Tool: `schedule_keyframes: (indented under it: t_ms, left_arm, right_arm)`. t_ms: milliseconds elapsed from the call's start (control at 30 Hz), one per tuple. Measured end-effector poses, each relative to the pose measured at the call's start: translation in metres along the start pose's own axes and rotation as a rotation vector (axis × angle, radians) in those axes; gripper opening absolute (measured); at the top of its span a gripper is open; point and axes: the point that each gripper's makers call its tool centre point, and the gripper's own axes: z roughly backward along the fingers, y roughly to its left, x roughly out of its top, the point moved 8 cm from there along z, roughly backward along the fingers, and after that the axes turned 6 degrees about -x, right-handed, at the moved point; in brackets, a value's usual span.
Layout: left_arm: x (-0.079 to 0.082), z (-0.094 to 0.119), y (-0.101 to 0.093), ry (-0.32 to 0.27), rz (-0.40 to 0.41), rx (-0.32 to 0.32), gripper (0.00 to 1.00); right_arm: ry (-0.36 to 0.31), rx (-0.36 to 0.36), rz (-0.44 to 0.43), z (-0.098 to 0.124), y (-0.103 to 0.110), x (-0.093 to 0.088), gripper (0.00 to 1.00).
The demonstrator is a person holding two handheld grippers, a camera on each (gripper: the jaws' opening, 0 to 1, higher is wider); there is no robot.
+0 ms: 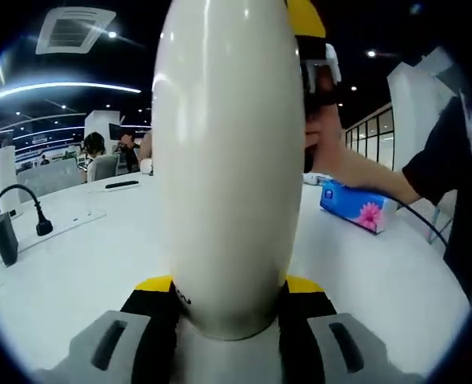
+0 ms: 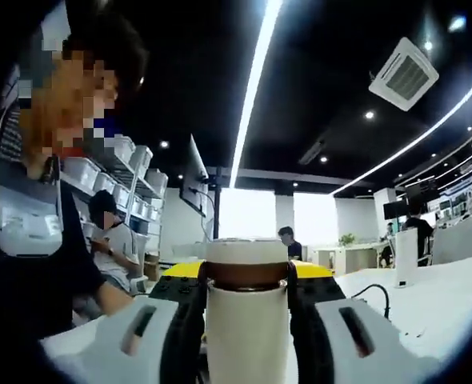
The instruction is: Grasp the water cup twist off the cup lid place the cup lid on the table
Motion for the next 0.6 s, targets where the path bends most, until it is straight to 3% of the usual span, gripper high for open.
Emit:
schedule_keyframes:
  t_ms: [200,367,600]
  left_arm:
    - [0.0,0.001,-0.001,-0.001,-0.001,-0.002,0.51]
    - [0.0,0.001,-0.003,-0.002,-0.003,-0.007,0.51]
    - [0.0,0.002,-0.004,-0.003,-0.004,-0.008,0.51]
  right_arm:
    - [-0.007,0.039,-0.016,0.0,-0.002,0.0,0.43]
    - [0.005,0.029,-0.009,0.001,0.0,0.001,0.44]
    - [0.028,-0.001,0.016,-0.004,0.013,0.0,0.59]
